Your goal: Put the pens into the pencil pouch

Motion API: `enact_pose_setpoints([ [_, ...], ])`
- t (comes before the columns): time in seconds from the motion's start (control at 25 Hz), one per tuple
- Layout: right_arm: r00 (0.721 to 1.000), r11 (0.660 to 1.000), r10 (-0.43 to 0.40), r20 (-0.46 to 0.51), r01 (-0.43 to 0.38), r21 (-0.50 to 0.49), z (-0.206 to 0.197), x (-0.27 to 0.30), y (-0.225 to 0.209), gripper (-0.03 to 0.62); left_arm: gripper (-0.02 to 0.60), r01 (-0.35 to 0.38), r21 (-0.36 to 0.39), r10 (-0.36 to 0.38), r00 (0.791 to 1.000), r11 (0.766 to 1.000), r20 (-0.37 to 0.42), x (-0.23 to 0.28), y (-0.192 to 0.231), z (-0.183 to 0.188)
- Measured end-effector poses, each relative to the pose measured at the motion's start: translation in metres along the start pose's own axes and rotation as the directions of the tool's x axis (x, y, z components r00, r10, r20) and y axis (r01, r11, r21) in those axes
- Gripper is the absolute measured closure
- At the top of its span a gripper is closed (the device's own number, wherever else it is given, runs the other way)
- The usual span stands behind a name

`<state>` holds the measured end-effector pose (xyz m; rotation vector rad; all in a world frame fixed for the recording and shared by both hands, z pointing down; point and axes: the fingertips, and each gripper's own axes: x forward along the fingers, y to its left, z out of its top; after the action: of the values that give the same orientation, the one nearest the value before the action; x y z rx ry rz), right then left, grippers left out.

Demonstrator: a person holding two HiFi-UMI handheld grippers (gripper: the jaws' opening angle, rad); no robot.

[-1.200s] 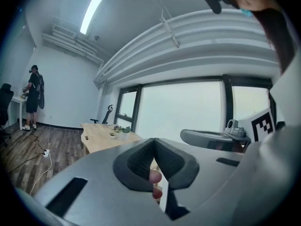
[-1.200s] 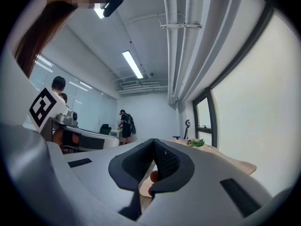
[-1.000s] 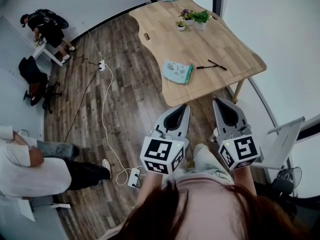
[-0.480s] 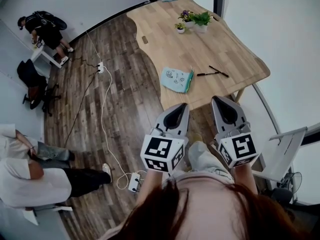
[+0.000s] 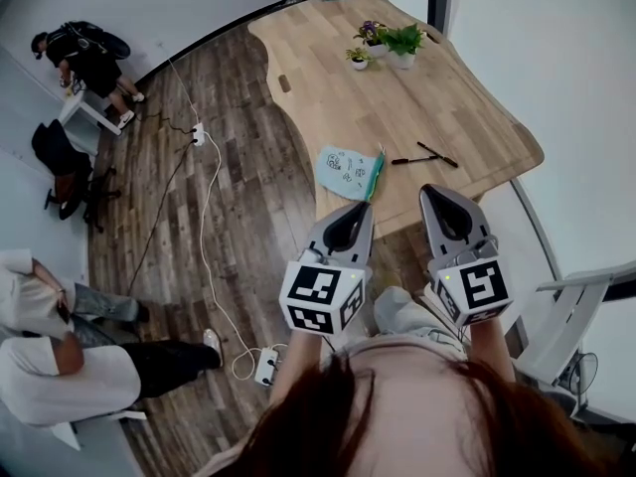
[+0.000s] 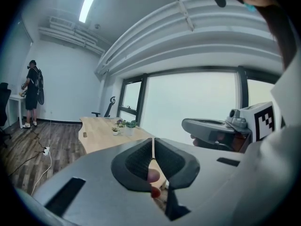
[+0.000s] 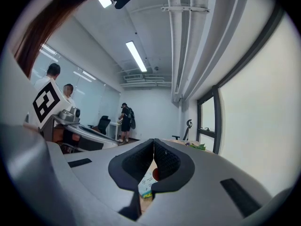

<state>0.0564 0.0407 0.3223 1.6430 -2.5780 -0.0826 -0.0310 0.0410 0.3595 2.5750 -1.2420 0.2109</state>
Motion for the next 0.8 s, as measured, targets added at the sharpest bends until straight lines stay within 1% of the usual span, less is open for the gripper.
enact_pose_setpoints([
  [0.08,1.0,1.0,0.012,-0.004,-0.012,0.001,-0.002,0.008,-0.007,0.592,0.564,0.002,-0.006,-0.002,1.0,1.0,-0.018,0.011,0.004,-0.002],
  [0.16,1.0,1.0,0.022,-0.013,-0.022,0.0,-0.005,0.018,-0.014,0.592,0.529,0.007,-0.014,-0.007,0.999,1.0,-0.041,0.022,0.009,-0.004],
  [0.48,0.993,0.995,0.065,-0.103,-0.072,-0.067,-0.028,0.059,-0.034,0.591,0.509,-0.017,-0.041,0.012,0.994,0.999,-0.112,0.061,0.036,-0.018],
  [0.68,0.977,0.987,0.126,-0.175,-0.141,-0.073,-0.044,0.083,-0.041,0.591,0.489,-0.025,-0.046,0.017,0.986,0.999,-0.168,0.088,0.052,-0.03],
  [0.8,0.963,0.979,0.153,-0.22,-0.179,-0.102,-0.061,0.096,-0.047,0.591,0.479,-0.038,-0.048,0.028,0.979,0.998,-0.202,0.102,0.063,-0.041],
])
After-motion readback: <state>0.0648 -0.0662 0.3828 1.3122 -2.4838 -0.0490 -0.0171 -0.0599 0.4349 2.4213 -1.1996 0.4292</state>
